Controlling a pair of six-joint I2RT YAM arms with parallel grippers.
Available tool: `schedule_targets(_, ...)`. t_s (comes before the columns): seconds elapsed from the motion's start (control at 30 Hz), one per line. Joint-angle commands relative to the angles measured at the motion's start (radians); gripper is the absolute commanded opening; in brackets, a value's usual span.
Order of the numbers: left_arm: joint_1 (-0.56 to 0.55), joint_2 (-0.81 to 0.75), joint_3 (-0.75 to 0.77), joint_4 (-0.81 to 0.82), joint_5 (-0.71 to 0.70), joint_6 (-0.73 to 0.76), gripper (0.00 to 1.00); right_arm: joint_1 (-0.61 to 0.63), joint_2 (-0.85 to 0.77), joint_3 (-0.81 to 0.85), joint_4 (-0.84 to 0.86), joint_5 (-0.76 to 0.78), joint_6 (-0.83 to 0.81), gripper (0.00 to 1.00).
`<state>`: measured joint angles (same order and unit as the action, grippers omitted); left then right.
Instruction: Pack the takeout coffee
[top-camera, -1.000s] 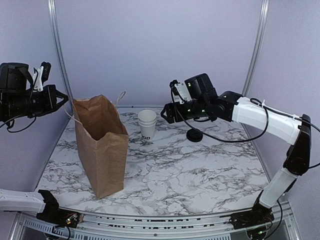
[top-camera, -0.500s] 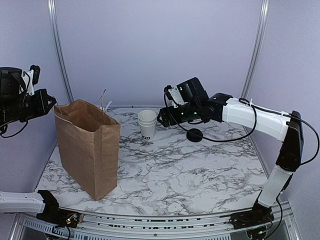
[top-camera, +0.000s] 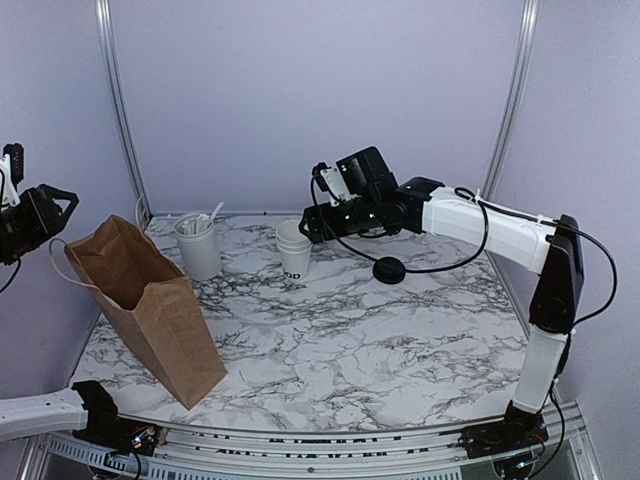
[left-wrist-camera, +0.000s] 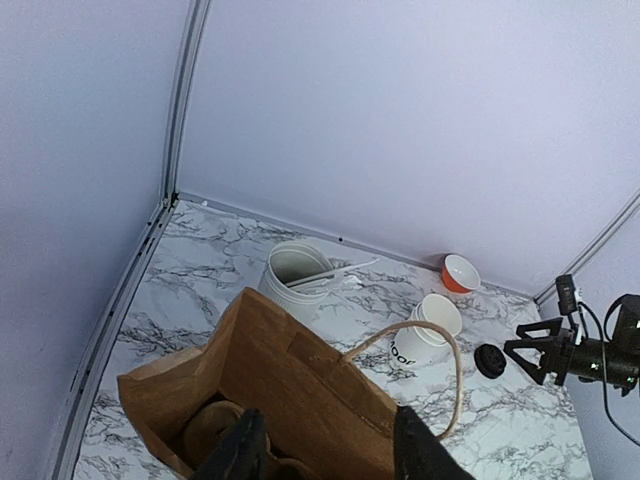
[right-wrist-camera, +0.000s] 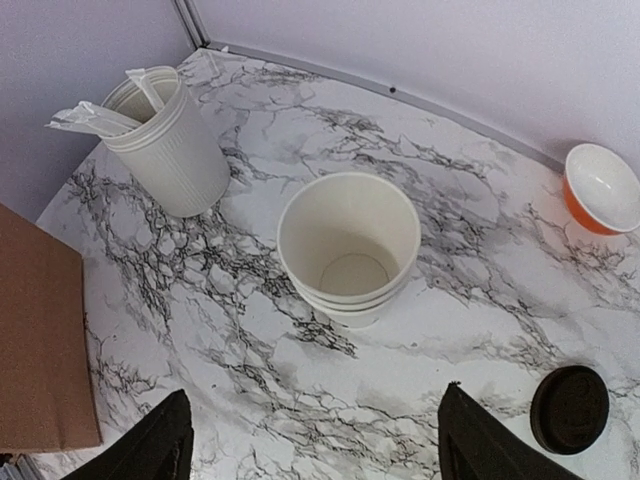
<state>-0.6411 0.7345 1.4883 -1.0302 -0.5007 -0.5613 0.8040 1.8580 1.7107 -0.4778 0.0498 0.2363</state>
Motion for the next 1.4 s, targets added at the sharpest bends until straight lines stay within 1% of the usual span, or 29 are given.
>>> schedule_targets(0.0,0.006,-0.003,0.025,0.003,-0.027,-0.002,0.48,0.004,0.062,0.123,-0.021,-0.003,-0.007,0.81)
schedule_targets(0.17,0.005,-0.004,0.062,0.032,0.021,0.046,0.55,-0.009,0.138,0.214,-0.055,0.002,0.012,0.74)
schedule_targets(0.23,0.005,-0.001,0.074,0.053,0.072,0.079,0.58,-0.021,0.163,0.243,-0.067,0.002,0.024,0.7)
schedule_targets(0.3,0.006,0.006,0.081,0.076,0.133,0.11,0.64,-0.036,0.189,0.266,-0.077,-0.007,0.037,0.67)
schedule_targets(0.37,0.006,0.022,0.089,0.095,0.201,0.136,0.73,-0.052,0.214,0.287,-0.087,-0.026,0.048,0.63)
schedule_targets(0.5,0.006,0.07,0.092,0.128,0.335,0.164,0.95,-0.073,0.26,0.327,-0.105,-0.048,0.056,0.57)
schedule_targets(0.53,0.006,0.082,0.088,0.143,0.368,0.169,0.99,-0.075,0.272,0.338,-0.11,-0.05,0.054,0.56)
schedule_targets(0.63,0.006,0.106,0.075,0.206,0.458,0.175,0.99,-0.082,0.308,0.377,-0.122,-0.063,0.055,0.51)
schedule_targets(0.77,0.003,0.13,0.038,0.3,0.579,0.146,0.99,-0.081,0.347,0.416,-0.135,-0.066,0.059,0.47)
schedule_targets(0.87,-0.009,0.141,0.007,0.343,0.628,0.135,0.99,-0.084,0.369,0.431,-0.141,-0.062,0.063,0.45)
schedule_targets(0.93,-0.028,0.141,-0.01,0.365,0.637,0.129,0.99,-0.085,0.379,0.436,-0.143,-0.062,0.067,0.44)
schedule_targets(1.03,-0.113,0.158,-0.023,0.377,0.606,0.121,0.99,-0.086,0.386,0.435,-0.143,-0.054,0.072,0.43)
schedule_targets(1.17,-0.262,0.191,-0.044,0.396,0.488,0.121,0.99,-0.089,0.398,0.438,-0.137,-0.05,0.08,0.41)
schedule_targets(1.37,-0.401,0.235,-0.097,0.473,0.382,0.098,0.99,-0.093,0.436,0.474,-0.143,-0.056,0.094,0.37)
